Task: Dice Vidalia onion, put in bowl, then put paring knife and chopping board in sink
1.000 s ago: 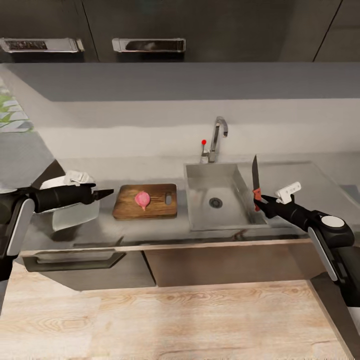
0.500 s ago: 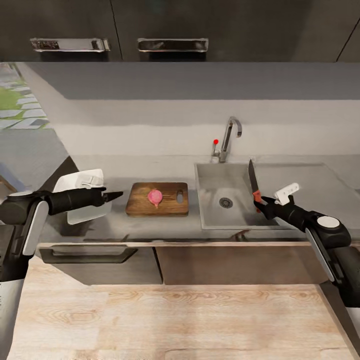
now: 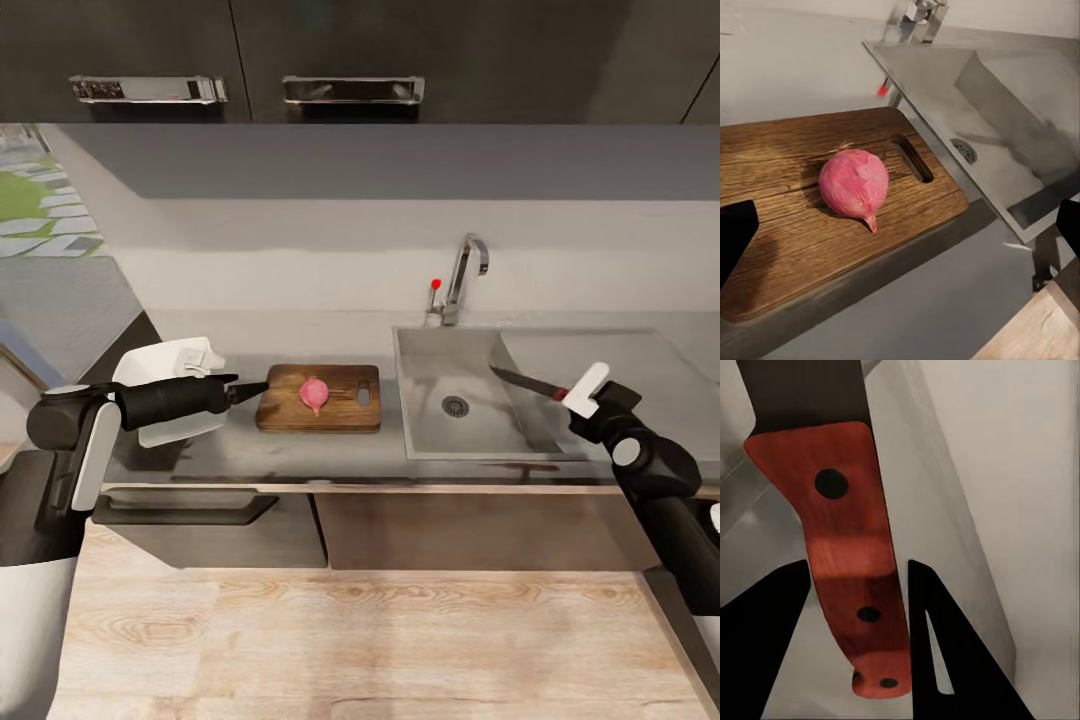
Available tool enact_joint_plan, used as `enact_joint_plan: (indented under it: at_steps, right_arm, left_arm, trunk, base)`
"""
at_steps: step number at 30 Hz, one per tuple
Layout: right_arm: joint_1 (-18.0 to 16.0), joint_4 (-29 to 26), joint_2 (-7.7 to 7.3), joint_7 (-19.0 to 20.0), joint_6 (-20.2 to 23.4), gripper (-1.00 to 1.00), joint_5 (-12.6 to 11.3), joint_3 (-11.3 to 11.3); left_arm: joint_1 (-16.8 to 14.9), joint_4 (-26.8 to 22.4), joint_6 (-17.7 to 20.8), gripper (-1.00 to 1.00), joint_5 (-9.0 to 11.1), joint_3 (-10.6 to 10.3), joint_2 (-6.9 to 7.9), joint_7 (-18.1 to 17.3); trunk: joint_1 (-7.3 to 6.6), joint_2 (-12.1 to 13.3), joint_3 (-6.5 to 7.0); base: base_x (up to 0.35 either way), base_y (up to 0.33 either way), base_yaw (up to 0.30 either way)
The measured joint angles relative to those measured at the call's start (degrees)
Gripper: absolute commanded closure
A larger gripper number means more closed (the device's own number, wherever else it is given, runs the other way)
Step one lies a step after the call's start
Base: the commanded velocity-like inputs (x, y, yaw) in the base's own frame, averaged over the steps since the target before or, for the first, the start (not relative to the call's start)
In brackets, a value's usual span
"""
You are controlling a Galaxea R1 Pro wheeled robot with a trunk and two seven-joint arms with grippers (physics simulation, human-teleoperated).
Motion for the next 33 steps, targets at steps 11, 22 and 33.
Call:
enact_joint_plan:
  at_steps: [11, 22, 33]
  right_arm:
    - [0.01, 0.03, -0.01, 10.45, -4.11, 1.0, 1.72, 4.0]
    - [-1.0, -0.06, 0.08, 8.85, -9.44, 1.0, 1.99, 2.41]
    - [-9.61, 1.53, 0.01, 10.1, -14.29, 1.0, 1.94, -1.18]
  left_arm:
    - [-0.01, -0.01, 0.09, -1.0, -0.01, 0.02, -0.11, 0.02]
    - [0.0, -0.04, 0.01, -1.0, -0.05, -1.28, -1.18, -0.01]
    - [0.0, -0.05, 0.01, -1.0, -0.04, -1.39, -2.51, 0.04]
  trunk:
    - [0.0, 0.0, 0.0]
    - [0.0, 0.01, 0.0]
    - [0.0, 0.0, 0.0]
  base:
    - [0.0, 0.255, 0.0]
    - [0.07, 0.25, 0.0]
    - [0.008, 0.009, 0.0]
